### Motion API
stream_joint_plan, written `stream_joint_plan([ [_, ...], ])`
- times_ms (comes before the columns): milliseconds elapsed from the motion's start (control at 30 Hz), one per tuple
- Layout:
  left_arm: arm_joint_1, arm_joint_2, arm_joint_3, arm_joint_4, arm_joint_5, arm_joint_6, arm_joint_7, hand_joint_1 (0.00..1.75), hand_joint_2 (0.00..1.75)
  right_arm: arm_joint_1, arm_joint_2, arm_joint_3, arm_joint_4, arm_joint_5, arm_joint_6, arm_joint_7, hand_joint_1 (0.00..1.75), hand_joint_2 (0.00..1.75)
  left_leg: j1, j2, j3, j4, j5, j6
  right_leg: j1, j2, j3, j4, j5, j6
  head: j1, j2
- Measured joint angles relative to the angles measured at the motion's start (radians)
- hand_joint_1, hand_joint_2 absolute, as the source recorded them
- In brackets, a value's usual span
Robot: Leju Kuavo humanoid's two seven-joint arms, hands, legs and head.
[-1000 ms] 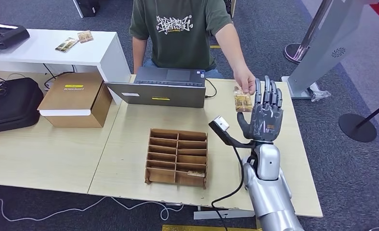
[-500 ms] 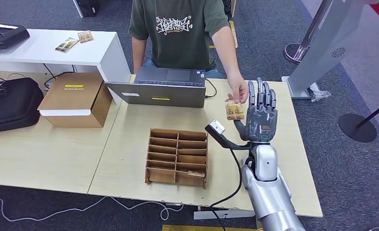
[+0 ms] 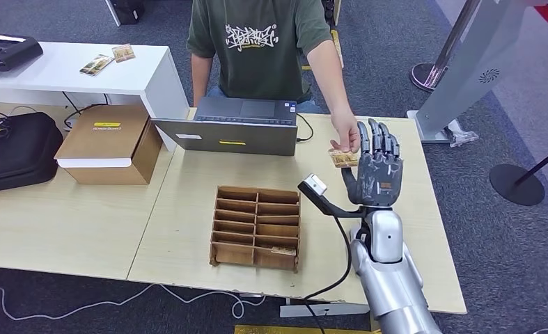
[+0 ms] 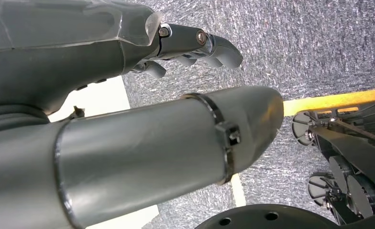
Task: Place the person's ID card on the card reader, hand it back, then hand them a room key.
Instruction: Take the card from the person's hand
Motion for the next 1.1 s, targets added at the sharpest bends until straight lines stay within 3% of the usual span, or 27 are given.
stream_joint_plan([
  [700, 0.000, 0.000, 0.000, 0.000, 0.006, -0.004, 0.000, 0.00, 0.00, 0.004, 0.000, -0.014, -0.011, -0.009, 0.006, -0.018, 1.75, 1.75, 0.000, 0.000, 0.000, 0.000, 0.000, 0.000, 0.000, 0.000, 0.000, 0.000, 0.000, 0.000, 0.000, 0.000],
  [1100, 0.001, -0.001, 0.000, 0.000, 0.015, -0.007, -0.002, 0.00, 0.00, 0.032, 0.011, -0.028, -0.065, -0.238, 0.077, -0.076, 1.75, 1.75, 0.000, 0.000, 0.000, 0.000, 0.000, 0.000, 0.000, 0.000, 0.000, 0.000, 0.000, 0.000, 0.000, 0.000],
])
